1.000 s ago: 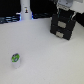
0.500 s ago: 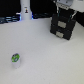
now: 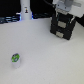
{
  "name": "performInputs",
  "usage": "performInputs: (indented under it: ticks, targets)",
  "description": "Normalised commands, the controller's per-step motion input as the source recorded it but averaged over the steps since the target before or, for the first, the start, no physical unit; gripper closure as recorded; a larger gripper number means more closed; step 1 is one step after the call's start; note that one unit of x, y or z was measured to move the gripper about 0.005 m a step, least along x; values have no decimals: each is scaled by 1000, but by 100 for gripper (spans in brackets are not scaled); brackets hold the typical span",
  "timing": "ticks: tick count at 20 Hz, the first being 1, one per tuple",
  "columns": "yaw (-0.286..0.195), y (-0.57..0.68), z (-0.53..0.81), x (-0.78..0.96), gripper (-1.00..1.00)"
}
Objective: Open the kcup holder, insert the kcup into the holder, and close the kcup holder
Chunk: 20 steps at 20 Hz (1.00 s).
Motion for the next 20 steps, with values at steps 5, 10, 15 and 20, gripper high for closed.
performInputs:
  ticks: [5,10,15,20]
  targets:
    - [8,52,-360,-280,-100]
    - [-13,22,-27,-89,100]
    - [-12,-10,3,23,100]
    - [-13,-18,-4,34,100]
